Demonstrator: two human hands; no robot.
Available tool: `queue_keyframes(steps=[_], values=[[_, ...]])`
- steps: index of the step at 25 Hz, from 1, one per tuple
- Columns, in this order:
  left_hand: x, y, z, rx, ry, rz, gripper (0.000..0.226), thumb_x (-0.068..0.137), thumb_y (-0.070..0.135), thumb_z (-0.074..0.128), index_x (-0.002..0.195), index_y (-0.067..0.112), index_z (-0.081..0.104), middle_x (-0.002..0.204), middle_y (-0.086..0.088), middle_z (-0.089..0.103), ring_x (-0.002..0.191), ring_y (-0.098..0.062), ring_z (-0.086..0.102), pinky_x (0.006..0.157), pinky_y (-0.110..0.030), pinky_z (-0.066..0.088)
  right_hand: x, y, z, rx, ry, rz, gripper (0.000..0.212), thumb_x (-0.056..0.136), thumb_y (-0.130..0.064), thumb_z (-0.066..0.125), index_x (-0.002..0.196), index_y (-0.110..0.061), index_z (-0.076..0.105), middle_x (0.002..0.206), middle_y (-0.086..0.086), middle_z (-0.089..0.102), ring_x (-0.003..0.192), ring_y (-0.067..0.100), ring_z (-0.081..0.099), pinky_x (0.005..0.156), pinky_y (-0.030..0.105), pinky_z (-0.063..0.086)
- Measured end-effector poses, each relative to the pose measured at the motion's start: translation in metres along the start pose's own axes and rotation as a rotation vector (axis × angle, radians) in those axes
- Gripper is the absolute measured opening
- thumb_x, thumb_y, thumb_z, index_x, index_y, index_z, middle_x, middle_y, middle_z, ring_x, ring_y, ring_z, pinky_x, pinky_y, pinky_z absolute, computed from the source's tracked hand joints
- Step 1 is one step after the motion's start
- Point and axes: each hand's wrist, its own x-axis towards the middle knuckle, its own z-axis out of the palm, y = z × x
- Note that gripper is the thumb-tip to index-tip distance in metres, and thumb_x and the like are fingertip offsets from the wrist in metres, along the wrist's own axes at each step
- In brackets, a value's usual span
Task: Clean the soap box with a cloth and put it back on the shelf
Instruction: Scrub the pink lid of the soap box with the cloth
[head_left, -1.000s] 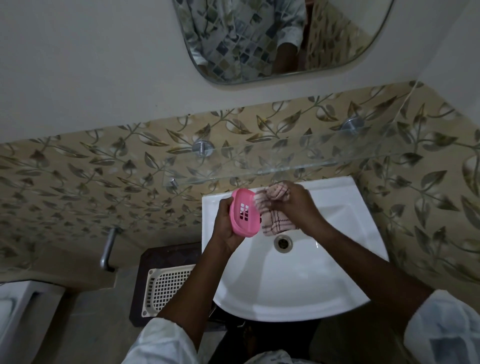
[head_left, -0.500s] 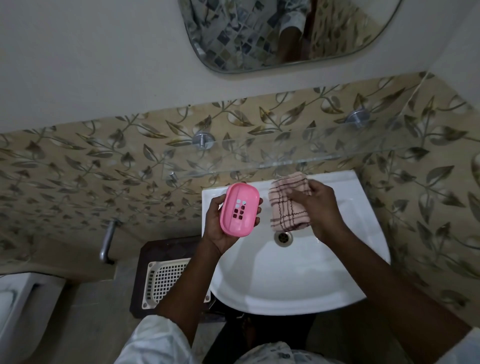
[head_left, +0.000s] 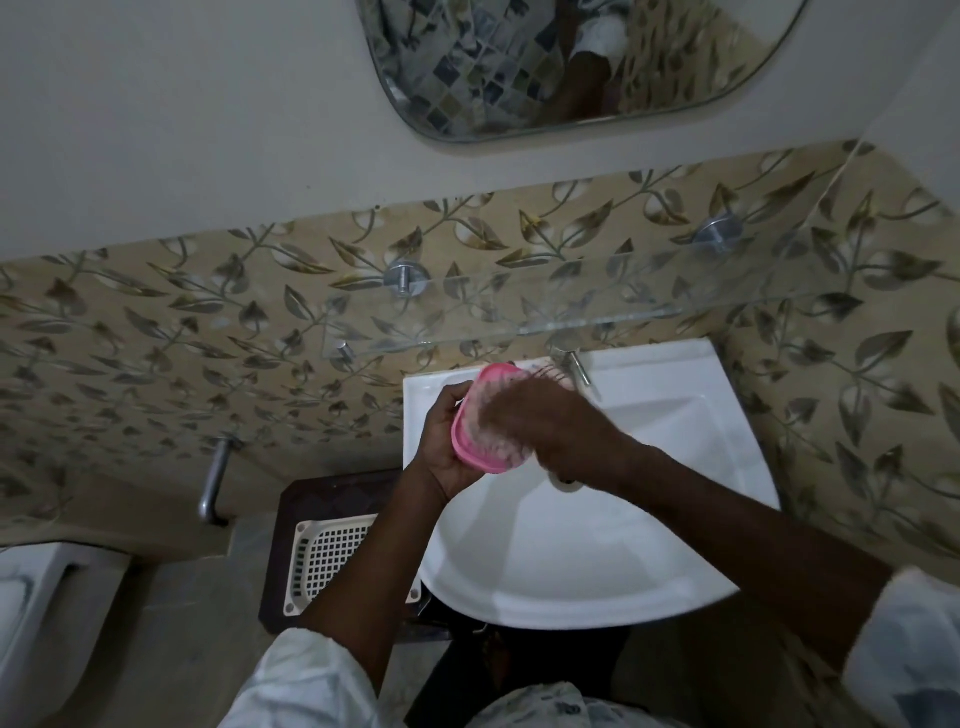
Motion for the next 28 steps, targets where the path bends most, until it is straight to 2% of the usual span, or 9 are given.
queue_keyframes(steps=[1,3,7,13,17,20,22,25,28], values=[[0.001,0.001,0.004,0.019,-0.003,-0.013,0.061,0.069,0.031,0.077,0.120,-0.001,0.068,0.116,-0.019,0.069,0.105,-0.031,0.064,0.100,-0.042,0.047,-0.003,0.008,0.006,-0.128,-0.036,-0.177,0.023,0.084,-0.003,0.063,0.106,-0.003,0.073,0.106,0.017,0.071,0.099,0.029,0.066,0.089,0.038,0.054],[0.004,0.004,0.009,0.022,0.003,-0.001,0.062,0.067,0.028,0.077,0.121,-0.002,0.067,0.114,-0.020,0.068,0.104,-0.030,0.063,0.101,-0.042,0.045,-0.001,0.020,0.014,-0.179,0.059,-0.239,0.016,0.083,0.004,0.069,0.098,0.005,0.075,0.104,0.024,0.072,0.097,0.038,0.069,0.087,0.047,0.055],[0.005,0.005,0.002,-0.047,0.004,-0.012,0.059,0.073,0.032,0.068,0.121,-0.003,0.066,0.110,-0.020,0.071,0.096,-0.032,0.070,0.085,-0.040,0.057,0.003,0.013,0.024,-0.099,0.059,-0.334,0.032,0.100,-0.009,0.044,0.100,0.005,0.073,0.104,0.023,0.072,0.098,0.038,0.068,0.089,0.046,0.054],[0.010,-0.005,-0.004,-0.099,0.061,0.076,0.056,0.079,0.042,0.059,0.121,0.004,0.069,0.119,-0.020,0.068,0.102,-0.033,0.068,0.094,-0.043,0.052,0.015,-0.001,0.002,0.185,0.345,0.463,0.032,0.068,-0.010,0.062,0.098,-0.022,0.066,0.091,-0.001,0.074,0.083,0.018,0.067,0.073,0.024,0.052],[0.019,-0.003,-0.001,-0.003,0.095,0.024,0.076,0.072,0.044,0.063,0.131,-0.003,0.056,0.121,-0.020,0.062,0.105,-0.032,0.064,0.093,-0.039,0.052,-0.004,-0.028,0.032,0.145,0.144,0.486,0.041,0.071,-0.001,0.062,0.109,-0.016,0.063,0.098,0.008,0.072,0.089,0.031,0.066,0.077,0.042,0.054],[0.020,-0.006,-0.001,0.055,0.088,0.035,0.084,0.060,0.047,0.077,0.127,-0.002,0.061,0.116,-0.022,0.063,0.103,-0.034,0.062,0.094,-0.042,0.050,-0.013,-0.015,0.026,-0.074,-0.242,0.240,0.053,0.077,0.003,0.056,0.126,-0.015,0.058,0.110,0.013,0.068,0.098,0.034,0.062,0.084,0.039,0.049],[0.018,-0.009,-0.005,0.025,0.089,0.074,0.084,0.044,0.042,0.090,0.115,0.002,0.070,0.112,-0.023,0.065,0.102,-0.035,0.062,0.096,-0.046,0.047,-0.008,0.010,0.004,-0.018,-0.330,0.258,0.052,0.074,0.004,0.059,0.123,-0.014,0.060,0.106,0.011,0.070,0.095,0.030,0.065,0.079,0.033,0.049],[0.013,-0.002,-0.010,-0.079,0.082,0.144,0.089,0.058,0.043,0.083,0.131,0.000,0.056,0.118,-0.023,0.064,0.100,-0.036,0.065,0.090,-0.045,0.053,-0.010,0.039,-0.016,0.396,0.106,0.596,0.024,0.079,0.000,0.068,0.100,-0.011,0.066,0.088,-0.004,0.074,0.084,0.011,0.070,0.074,0.020,0.053],[0.004,0.009,-0.012,-0.120,-0.083,0.122,0.087,0.081,0.046,0.058,0.149,-0.003,0.033,0.138,-0.025,0.051,0.115,-0.038,0.057,0.100,-0.046,0.046,-0.032,0.059,-0.012,0.825,0.363,1.117,0.020,0.086,0.001,0.062,0.103,-0.009,0.069,0.093,0.004,0.075,0.088,0.021,0.072,0.076,0.031,0.058]])
